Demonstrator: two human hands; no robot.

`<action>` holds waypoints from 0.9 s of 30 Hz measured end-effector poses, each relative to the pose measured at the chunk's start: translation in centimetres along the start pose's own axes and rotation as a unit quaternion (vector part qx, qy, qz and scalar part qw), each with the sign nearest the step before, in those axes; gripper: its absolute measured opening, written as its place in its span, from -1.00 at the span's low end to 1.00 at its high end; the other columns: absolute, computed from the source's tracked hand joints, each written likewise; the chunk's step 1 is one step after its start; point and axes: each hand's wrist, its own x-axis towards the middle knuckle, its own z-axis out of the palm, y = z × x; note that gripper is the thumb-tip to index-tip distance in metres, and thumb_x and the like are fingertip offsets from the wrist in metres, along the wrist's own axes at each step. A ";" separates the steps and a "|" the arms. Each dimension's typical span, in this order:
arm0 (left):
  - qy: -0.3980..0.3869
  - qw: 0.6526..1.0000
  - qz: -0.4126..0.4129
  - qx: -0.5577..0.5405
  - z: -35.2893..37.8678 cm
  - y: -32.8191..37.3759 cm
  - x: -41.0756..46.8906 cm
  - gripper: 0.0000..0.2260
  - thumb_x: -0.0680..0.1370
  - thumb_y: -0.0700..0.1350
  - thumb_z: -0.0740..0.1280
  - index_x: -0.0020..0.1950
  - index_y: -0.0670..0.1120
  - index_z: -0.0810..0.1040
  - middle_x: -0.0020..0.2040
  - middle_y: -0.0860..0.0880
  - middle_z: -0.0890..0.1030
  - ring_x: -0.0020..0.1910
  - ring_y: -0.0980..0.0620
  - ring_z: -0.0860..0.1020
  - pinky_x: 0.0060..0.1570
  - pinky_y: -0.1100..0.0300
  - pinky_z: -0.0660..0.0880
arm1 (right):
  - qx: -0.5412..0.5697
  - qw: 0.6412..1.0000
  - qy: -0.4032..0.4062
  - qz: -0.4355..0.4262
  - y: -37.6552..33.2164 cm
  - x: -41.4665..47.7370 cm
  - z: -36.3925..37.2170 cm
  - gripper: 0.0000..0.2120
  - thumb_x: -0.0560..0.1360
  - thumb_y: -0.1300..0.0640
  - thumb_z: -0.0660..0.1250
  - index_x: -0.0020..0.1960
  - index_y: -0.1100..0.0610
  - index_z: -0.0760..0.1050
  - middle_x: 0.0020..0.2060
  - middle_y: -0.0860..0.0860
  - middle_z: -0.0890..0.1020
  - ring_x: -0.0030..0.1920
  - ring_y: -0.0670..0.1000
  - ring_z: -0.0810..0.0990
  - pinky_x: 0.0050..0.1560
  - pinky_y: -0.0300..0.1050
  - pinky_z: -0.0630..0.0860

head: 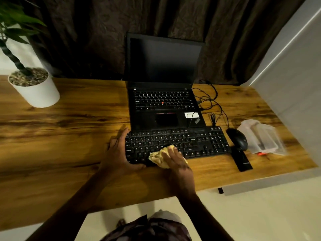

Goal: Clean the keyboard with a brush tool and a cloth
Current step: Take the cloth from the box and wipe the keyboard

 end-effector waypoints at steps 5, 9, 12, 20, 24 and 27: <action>-0.002 1.000 0.013 0.001 0.1 -0.4 0.2 0.34 -0.01 0.47 0.52 0.58 0.23 -0.17 0.51 0.00 0.29 0.43 -0.10 0.28 0.34 -0.22 0.34 | -0.032 0.997 -0.008 -0.074 4.0 -0.5 -1.8 -0.30 0.33 0.33 0.47 0.42 0.00 0.41 0.44 0.03 0.44 0.45 0.11 0.37 0.32 0.08 0.46; -0.013 1.000 0.004 -0.003 0.3 -0.6 0.2 0.33 -0.01 0.50 0.50 0.59 0.22 -0.13 0.54 0.00 0.24 0.48 -0.11 0.23 0.38 -0.26 0.28 | -0.085 0.995 -0.045 -0.004 9.3 -1.2 -4.9 -0.34 0.39 0.24 0.47 0.46 0.01 0.41 0.47 0.02 0.41 0.50 0.10 0.32 0.20 0.12 0.58; -0.021 0.999 0.031 0.034 0.0 -0.8 0.0 0.25 0.04 0.57 0.41 0.60 0.17 -0.01 0.58 0.10 0.11 0.51 -0.08 0.15 0.45 -0.18 0.13 | -0.126 0.990 -0.046 0.037 11.9 -1.4 -6.9 -0.40 0.42 0.17 0.46 0.44 0.01 0.44 0.47 0.01 0.40 0.51 0.08 0.30 0.27 0.08 0.52; -0.019 0.998 0.007 0.060 0.3 -0.2 0.1 0.18 0.04 0.49 0.40 0.58 0.18 0.07 0.58 0.12 0.14 0.50 -0.08 0.15 0.46 -0.14 0.07 | -0.086 0.981 0.016 0.176 15.1 -1.6 -7.8 -0.47 0.48 0.12 0.44 0.43 0.06 0.44 0.44 0.08 0.43 0.47 0.13 0.37 0.16 0.18 0.59; -0.025 0.997 -0.014 0.071 0.5 0.0 0.2 0.18 0.02 0.49 0.40 0.57 0.20 0.09 0.57 0.08 0.20 0.49 -0.15 0.17 0.46 -0.23 0.09 | -0.039 0.997 0.016 0.067 12.7 -0.4 -5.6 -0.33 0.36 0.30 0.49 0.44 0.09 0.41 0.41 0.14 0.47 0.40 0.20 0.45 0.24 0.19 0.53; -0.022 0.997 -0.024 0.066 0.5 0.4 0.2 0.18 0.01 0.46 0.41 0.57 0.16 0.14 0.55 0.08 0.24 0.48 -0.15 0.19 0.46 -0.19 0.09 | -0.047 0.998 0.001 -0.037 12.9 0.4 -5.8 -0.39 0.35 0.30 0.44 0.39 0.07 0.47 0.37 0.13 0.51 0.35 0.21 0.50 0.15 0.12 0.56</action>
